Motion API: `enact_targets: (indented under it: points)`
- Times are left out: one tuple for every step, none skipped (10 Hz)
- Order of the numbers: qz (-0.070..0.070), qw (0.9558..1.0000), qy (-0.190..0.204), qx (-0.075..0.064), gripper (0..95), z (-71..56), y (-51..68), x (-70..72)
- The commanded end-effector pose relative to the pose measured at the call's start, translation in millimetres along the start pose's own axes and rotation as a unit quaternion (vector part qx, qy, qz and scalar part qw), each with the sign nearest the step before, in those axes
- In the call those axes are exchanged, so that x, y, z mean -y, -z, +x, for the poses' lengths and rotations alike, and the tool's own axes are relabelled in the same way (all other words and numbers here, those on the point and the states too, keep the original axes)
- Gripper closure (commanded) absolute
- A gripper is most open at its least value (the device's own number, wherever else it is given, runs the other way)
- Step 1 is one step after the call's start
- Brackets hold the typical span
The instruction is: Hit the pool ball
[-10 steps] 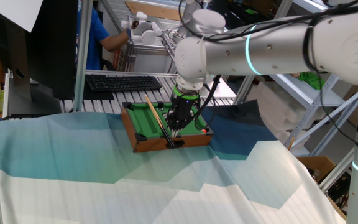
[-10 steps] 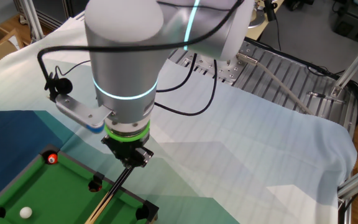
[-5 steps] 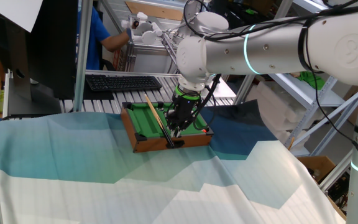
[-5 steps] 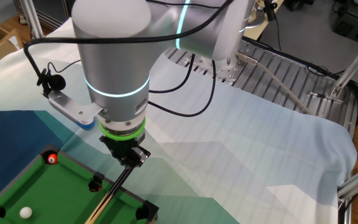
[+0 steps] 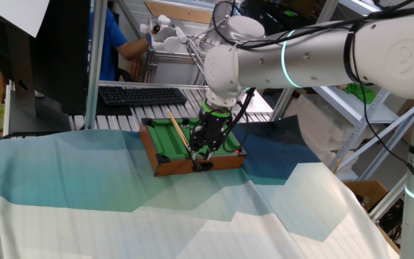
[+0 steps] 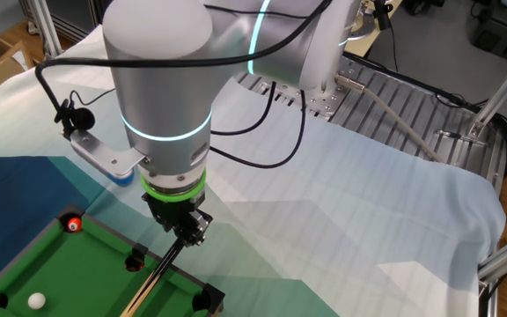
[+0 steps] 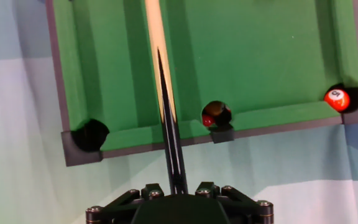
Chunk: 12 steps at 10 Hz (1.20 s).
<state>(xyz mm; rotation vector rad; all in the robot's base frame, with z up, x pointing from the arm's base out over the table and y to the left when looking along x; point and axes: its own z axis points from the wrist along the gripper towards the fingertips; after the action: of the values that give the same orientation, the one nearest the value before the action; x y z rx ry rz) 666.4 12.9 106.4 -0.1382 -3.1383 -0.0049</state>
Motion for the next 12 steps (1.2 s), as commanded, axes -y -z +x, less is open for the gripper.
enact_targets:
  points:
    - [-0.002, 1.0000, 0.001, -0.001, 57.0, -1.1, -2.7, -1.3]
    - [-0.002, 1.0000, 0.003, -0.001, 57.0, -1.7, -5.1, -1.7]
    - [-0.003, 1.0000, 0.004, -0.001, 57.0, -2.1, -7.3, -2.1]
    - [-0.003, 1.0000, 0.005, -0.001, 76.0, -2.7, -9.9, -2.6]
    - [-0.004, 1.0000, 0.005, -0.002, 76.0, -3.2, -11.9, -2.8]
    - [-0.004, 1.0000, 0.005, -0.002, 76.0, -4.0, -13.3, -2.8]
    - [-0.004, 1.0000, 0.005, -0.002, 76.0, -4.6, -13.9, -2.6]
    - [-0.004, 1.0000, 0.006, -0.001, 76.0, -5.8, -15.0, -2.0]
    - [-0.004, 1.0000, 0.004, 0.000, 57.0, -6.7, -15.7, -1.0]
    - [-0.004, 1.0000, 0.003, 0.001, 57.0, -7.1, -16.2, 0.0]
    - [-0.004, 1.0000, 0.003, 0.001, 57.0, -7.7, -17.1, 1.7]
    - [-0.005, 1.0000, 0.001, 0.002, 57.0, -8.0, -18.1, 2.3]
